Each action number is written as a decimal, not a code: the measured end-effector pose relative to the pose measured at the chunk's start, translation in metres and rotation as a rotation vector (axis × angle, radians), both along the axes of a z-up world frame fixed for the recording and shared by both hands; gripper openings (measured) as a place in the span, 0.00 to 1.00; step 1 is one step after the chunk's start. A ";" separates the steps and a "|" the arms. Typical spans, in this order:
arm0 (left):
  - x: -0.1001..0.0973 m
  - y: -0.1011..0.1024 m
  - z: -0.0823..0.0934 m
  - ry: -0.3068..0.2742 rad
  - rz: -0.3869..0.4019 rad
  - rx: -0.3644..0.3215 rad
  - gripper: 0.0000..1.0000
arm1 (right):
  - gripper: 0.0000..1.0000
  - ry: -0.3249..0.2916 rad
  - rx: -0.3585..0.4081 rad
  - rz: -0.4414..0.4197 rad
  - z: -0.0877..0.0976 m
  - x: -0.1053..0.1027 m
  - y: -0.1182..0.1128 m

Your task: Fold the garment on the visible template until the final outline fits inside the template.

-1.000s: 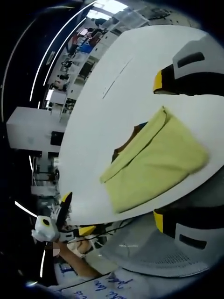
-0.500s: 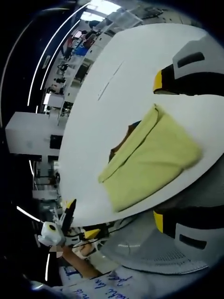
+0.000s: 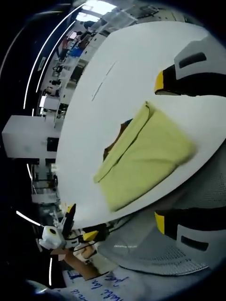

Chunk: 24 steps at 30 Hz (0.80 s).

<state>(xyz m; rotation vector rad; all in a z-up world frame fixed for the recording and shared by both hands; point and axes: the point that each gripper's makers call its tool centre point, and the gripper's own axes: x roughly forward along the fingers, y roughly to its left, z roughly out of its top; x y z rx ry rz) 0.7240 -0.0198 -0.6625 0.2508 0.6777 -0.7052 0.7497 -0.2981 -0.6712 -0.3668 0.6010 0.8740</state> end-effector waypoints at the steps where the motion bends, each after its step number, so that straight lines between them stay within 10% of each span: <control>1: -0.002 0.000 -0.003 0.006 -0.006 0.010 0.96 | 1.00 0.006 0.000 -0.002 -0.001 -0.001 -0.001; 24: -0.025 -0.001 -0.033 0.107 0.047 -0.095 0.83 | 0.95 0.070 -0.029 -0.042 -0.031 -0.019 -0.016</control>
